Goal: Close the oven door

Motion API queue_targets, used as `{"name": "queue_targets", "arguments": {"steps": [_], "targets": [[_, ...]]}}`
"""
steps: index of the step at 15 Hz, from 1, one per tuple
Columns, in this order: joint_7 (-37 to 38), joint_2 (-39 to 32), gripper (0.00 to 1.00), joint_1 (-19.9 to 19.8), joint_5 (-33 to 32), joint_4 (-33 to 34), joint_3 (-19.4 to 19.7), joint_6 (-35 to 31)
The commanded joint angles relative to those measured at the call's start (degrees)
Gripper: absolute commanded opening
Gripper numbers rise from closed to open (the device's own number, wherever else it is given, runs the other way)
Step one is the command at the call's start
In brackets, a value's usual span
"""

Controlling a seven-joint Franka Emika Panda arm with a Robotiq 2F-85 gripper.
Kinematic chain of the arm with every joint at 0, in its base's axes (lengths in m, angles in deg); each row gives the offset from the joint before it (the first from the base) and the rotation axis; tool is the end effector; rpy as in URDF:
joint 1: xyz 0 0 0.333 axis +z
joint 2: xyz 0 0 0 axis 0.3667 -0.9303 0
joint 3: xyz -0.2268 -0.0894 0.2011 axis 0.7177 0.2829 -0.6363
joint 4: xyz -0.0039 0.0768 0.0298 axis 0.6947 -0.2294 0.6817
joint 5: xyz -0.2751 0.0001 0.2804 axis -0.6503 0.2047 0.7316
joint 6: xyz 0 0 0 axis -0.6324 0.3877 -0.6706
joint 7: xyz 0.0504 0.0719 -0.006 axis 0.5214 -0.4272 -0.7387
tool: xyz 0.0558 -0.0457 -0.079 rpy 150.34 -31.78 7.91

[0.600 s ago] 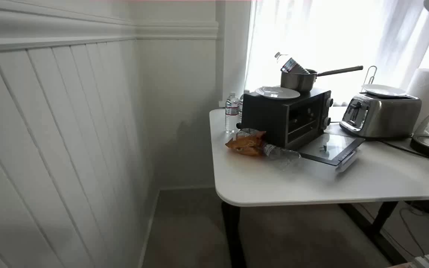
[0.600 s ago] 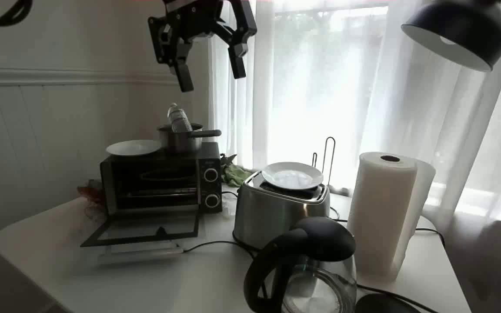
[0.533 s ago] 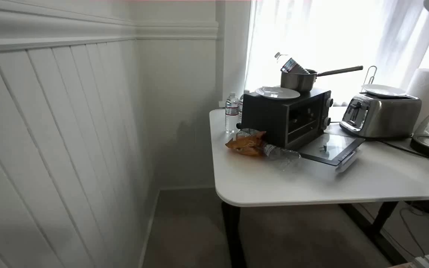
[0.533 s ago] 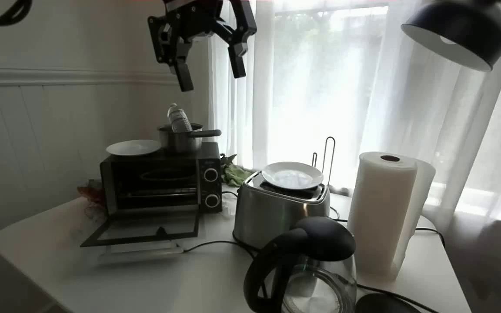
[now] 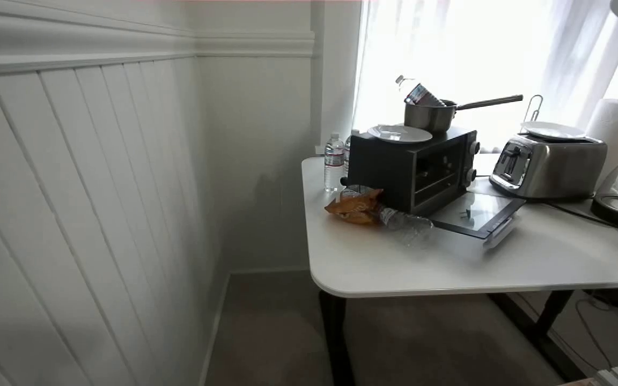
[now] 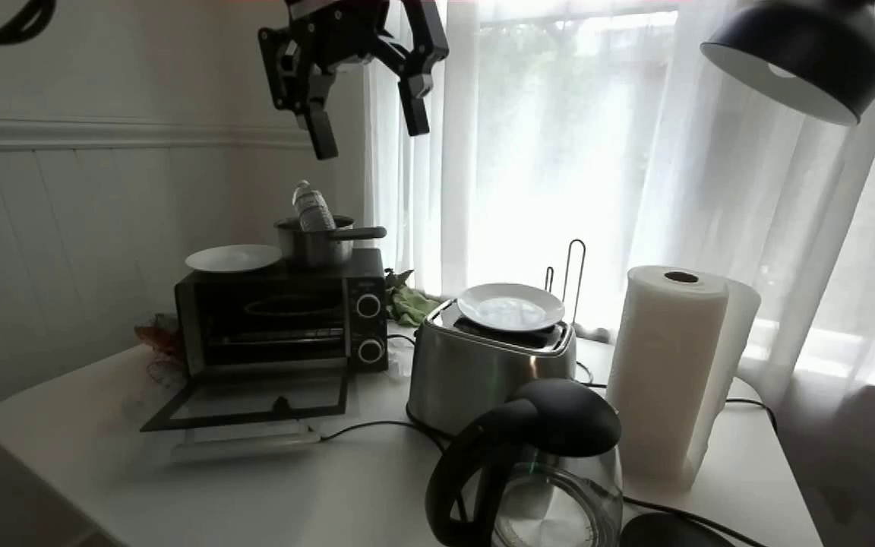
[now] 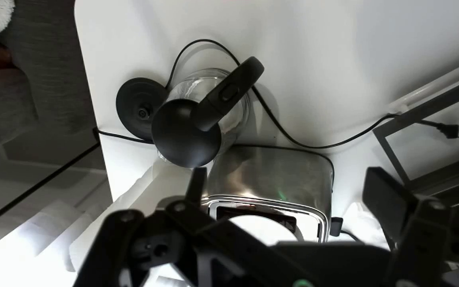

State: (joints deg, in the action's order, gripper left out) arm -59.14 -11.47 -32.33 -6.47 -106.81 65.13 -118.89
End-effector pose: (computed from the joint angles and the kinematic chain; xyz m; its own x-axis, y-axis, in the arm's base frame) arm 0.3412 -0.1119 0.5739 0.9853 -0.1307 0.1100 -0.1547 -0.9559 0.2495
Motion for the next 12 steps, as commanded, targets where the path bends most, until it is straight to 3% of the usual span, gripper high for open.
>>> {"name": "queue_targets", "arguments": {"steps": [1,5,12], "targets": [[0.56,-0.01,1.00,1.18,-0.58,0.14,0.83,0.29],[0.56,-0.01,1.00,1.18,-0.58,0.14,0.83,0.29],[-14.36,-8.78,1.00,7.92,10.06,-0.78,8.42,-0.30]]}}
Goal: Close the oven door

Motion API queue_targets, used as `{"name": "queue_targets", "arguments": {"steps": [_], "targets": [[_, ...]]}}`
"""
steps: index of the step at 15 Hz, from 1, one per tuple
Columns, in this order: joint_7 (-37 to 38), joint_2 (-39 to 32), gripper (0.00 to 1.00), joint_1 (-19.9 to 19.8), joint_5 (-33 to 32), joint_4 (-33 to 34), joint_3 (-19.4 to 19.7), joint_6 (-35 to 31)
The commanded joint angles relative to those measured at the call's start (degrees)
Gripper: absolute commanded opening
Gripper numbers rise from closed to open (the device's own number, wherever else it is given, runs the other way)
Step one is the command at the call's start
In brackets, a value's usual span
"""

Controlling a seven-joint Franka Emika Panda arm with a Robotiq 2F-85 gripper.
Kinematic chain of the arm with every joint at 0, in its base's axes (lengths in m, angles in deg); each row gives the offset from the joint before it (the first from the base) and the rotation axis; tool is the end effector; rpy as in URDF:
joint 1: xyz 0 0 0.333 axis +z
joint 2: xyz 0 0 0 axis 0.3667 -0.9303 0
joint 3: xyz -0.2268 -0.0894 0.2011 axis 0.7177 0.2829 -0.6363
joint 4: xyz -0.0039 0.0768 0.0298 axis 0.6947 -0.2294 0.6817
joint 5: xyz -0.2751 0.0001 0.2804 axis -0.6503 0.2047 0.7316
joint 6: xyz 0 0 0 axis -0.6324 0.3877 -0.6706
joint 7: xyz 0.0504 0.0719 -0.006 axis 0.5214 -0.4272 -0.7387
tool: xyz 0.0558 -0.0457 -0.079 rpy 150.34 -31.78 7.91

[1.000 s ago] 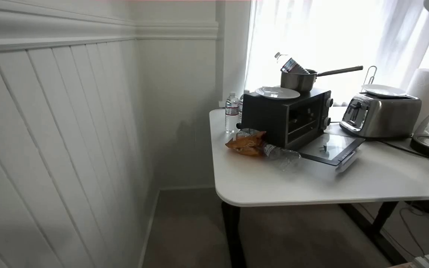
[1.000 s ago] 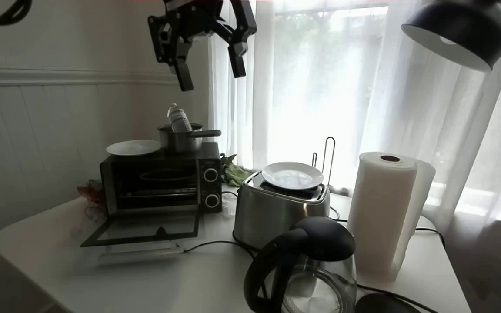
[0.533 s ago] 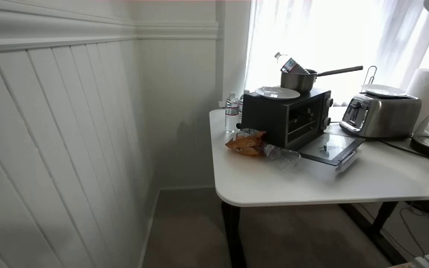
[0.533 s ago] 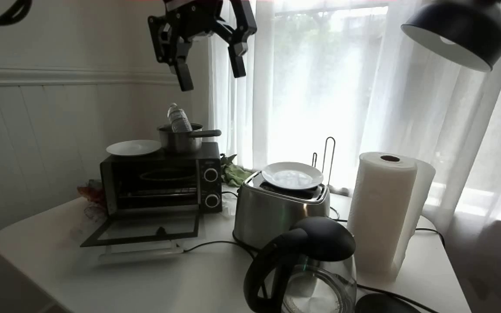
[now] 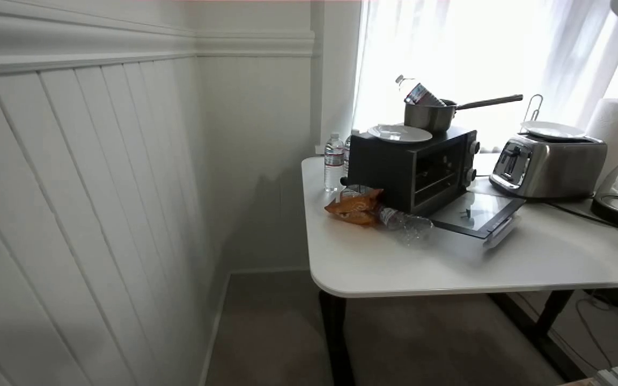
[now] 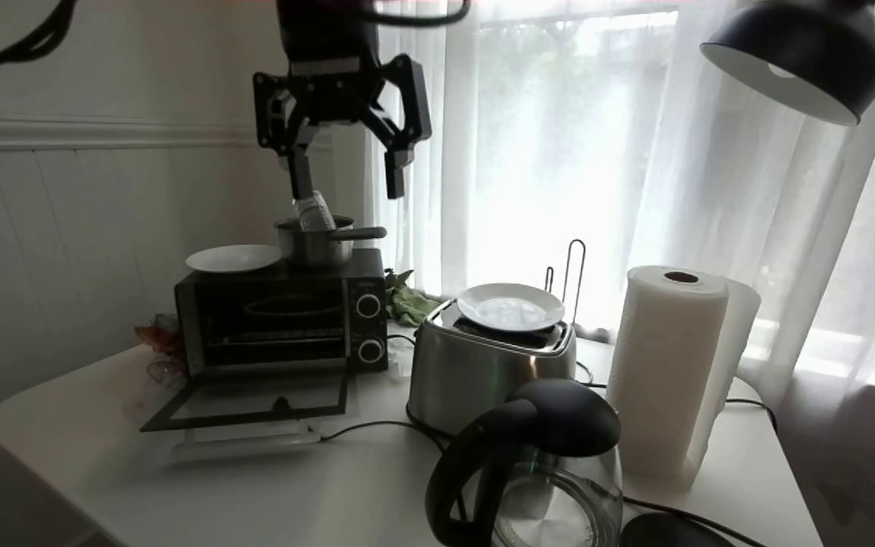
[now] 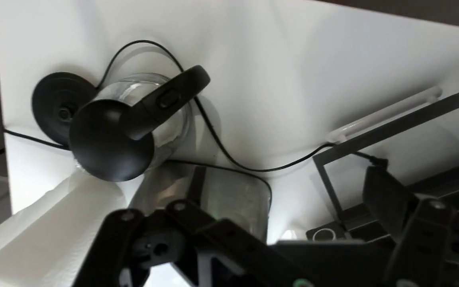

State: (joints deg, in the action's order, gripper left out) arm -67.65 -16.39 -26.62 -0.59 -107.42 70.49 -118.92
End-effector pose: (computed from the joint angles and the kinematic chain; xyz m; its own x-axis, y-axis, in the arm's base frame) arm 0.3617 -0.1094 0.5327 0.9999 0.0131 0.0081 0.0123 -0.9952 0.0975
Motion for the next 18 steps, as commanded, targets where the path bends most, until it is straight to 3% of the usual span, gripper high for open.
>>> {"name": "queue_targets", "arguments": {"steps": [1,7,13,14,18], "targets": [[-8.13,-5.47,1.00,2.72,5.75,-0.27,3.99,0.09],[-22.72,-14.37,1.00,2.90,14.03,-3.20,8.50,-0.38],[-32.95,-25.53,1.00,0.81,22.75,-4.91,10.47,-5.79],[-29.12,-22.14,1.00,-0.09,19.27,-5.51,8.28,-4.88],[-31.90,-26.20,1.00,-0.86,21.50,-5.11,8.41,-5.71]]}}
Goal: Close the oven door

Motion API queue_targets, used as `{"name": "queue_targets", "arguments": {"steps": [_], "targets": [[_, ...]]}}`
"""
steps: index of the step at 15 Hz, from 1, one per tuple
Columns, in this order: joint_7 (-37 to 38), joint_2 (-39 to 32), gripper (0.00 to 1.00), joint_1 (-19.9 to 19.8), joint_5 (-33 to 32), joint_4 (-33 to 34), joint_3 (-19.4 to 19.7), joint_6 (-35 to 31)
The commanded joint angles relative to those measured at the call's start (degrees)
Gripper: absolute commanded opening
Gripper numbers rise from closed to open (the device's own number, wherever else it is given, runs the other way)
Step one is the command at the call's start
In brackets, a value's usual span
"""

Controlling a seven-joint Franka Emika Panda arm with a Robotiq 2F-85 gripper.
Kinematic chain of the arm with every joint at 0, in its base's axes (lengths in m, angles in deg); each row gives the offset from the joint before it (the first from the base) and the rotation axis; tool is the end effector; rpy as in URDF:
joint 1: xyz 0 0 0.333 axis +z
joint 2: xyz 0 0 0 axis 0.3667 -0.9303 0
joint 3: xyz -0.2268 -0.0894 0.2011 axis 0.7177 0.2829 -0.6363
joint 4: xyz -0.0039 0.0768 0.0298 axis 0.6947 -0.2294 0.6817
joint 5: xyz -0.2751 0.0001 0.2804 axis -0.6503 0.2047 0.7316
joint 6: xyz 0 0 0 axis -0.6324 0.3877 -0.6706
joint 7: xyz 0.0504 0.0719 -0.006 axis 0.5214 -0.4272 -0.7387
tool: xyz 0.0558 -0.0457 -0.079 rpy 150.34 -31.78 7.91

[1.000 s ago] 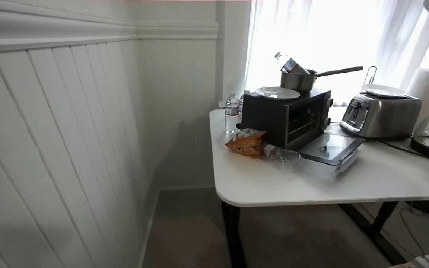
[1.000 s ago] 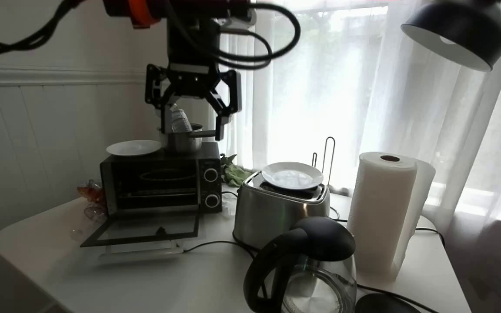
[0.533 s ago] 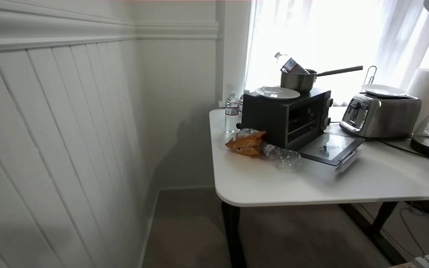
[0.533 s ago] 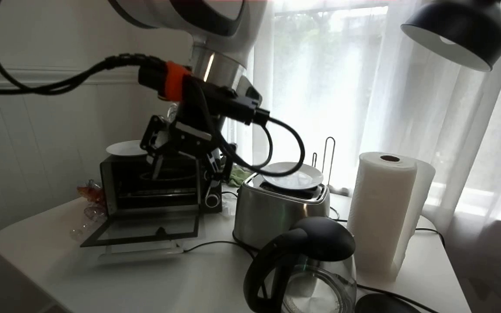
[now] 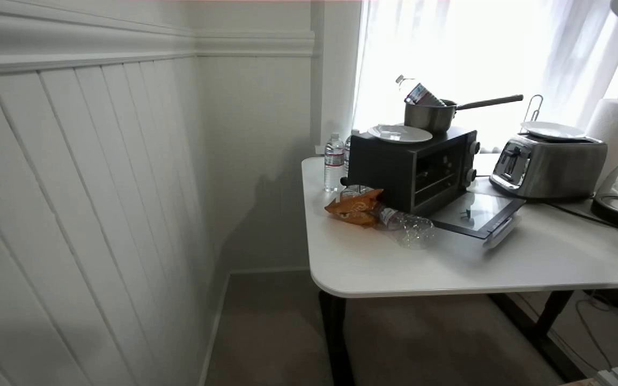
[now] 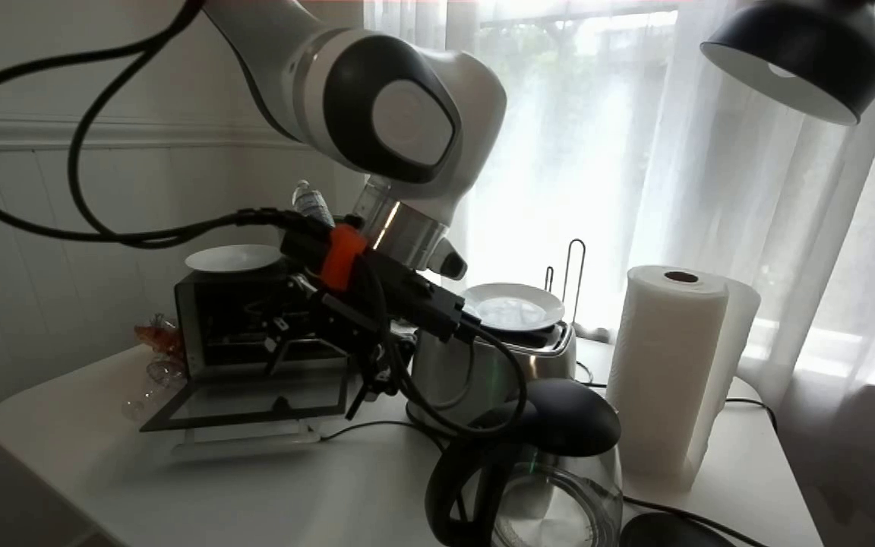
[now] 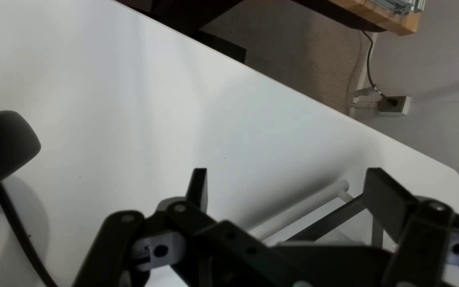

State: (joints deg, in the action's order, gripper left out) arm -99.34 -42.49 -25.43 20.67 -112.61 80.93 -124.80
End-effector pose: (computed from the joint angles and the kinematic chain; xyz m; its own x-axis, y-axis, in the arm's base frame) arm 0.3850 -0.1450 0.3173 0.9417 0.2799 -0.1867 0.1838 -0.8927 -0.4114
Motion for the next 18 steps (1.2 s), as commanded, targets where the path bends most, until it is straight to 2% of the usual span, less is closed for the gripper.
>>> {"name": "queue_targets", "arguments": {"steps": [1,3,6,12,13,14,18], "targets": [[-0.23,-0.13,1.00,-2.06,0.28,0.20,-2.04,0.16],[-0.23,-0.12,1.00,-2.06,0.32,0.33,-2.03,0.16],[0.44,-4.57,1.00,-1.70,4.94,1.66,-3.05,-1.45],[5.71,-10.43,1.00,-2.69,15.39,2.95,-5.75,-12.05],[6.07,-11.48,0.82,-3.00,17.19,3.30,-6.08,-13.69],[6.16,-12.69,0.72,-3.27,18.82,3.76,-6.48,-15.29],[6.17,-17.60,0.43,-4.59,25.20,5.63,-8.81,-20.19]]}}
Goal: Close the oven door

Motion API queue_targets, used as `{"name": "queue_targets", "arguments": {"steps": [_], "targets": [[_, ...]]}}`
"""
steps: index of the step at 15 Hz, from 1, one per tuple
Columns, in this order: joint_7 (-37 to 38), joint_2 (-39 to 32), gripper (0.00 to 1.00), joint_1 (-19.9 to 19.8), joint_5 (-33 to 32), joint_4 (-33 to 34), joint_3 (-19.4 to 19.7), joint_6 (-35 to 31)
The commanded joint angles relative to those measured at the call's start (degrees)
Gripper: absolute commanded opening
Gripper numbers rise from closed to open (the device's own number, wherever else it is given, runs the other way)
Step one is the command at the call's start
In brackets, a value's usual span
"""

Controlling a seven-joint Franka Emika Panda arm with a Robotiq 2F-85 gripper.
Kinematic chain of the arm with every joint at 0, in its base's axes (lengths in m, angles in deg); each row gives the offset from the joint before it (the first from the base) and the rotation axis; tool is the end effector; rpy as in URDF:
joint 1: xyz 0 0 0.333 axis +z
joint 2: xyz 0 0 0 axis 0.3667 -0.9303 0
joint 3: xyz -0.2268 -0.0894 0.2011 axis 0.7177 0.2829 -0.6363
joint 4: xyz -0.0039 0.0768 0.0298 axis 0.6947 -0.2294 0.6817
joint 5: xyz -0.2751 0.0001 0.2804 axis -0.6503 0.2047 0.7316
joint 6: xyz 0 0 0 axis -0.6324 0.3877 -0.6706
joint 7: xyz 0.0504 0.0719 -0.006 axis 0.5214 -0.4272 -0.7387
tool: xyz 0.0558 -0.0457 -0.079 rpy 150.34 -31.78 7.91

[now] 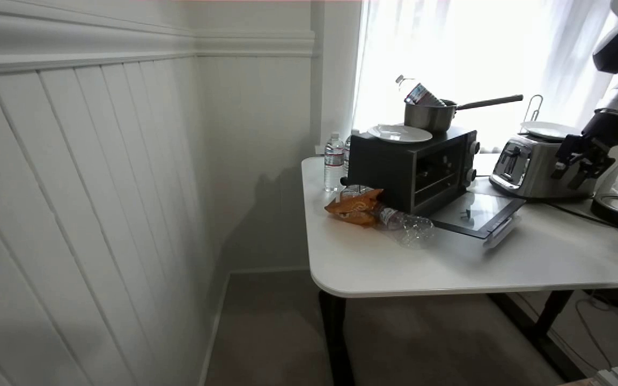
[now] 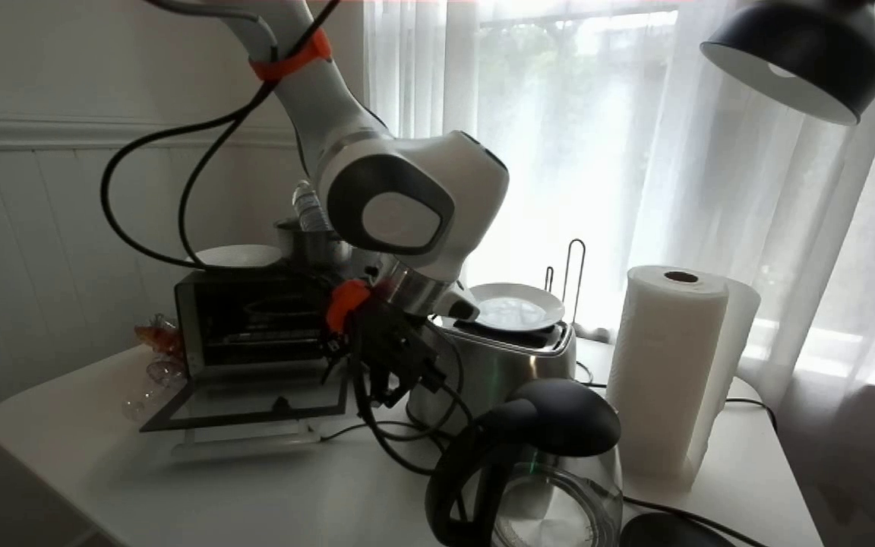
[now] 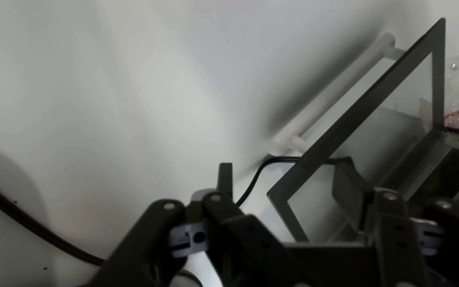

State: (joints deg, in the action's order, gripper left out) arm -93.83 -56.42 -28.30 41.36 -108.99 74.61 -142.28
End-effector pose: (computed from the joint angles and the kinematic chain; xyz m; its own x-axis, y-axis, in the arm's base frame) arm 0.4443 -0.1397 0.2528 0.9927 -0.0809 -0.0892 -0.1116 -0.8970 -0.4278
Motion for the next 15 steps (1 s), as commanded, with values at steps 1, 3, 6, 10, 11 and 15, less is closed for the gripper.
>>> {"name": "queue_targets", "arguments": {"steps": [1,3,6,10,11,15], "targets": [[0.72,-4.62,0.37,-1.94,5.73,2.24,-3.15,-4.26],[1.48,-6.72,0.22,-2.31,7.02,2.94,-4.28,-6.45],[2.67,-9.50,0.04,-2.98,6.78,4.17,-5.80,-8.09],[2.95,-12.40,0.00,-4.32,7.75,5.89,-7.95,-8.57],[2.84,-12.99,0.02,-4.72,8.22,6.30,-8.49,-8.42],[3.68,-15.06,0.02,-5.50,8.06,7.32,-9.81,-8.50]]}}
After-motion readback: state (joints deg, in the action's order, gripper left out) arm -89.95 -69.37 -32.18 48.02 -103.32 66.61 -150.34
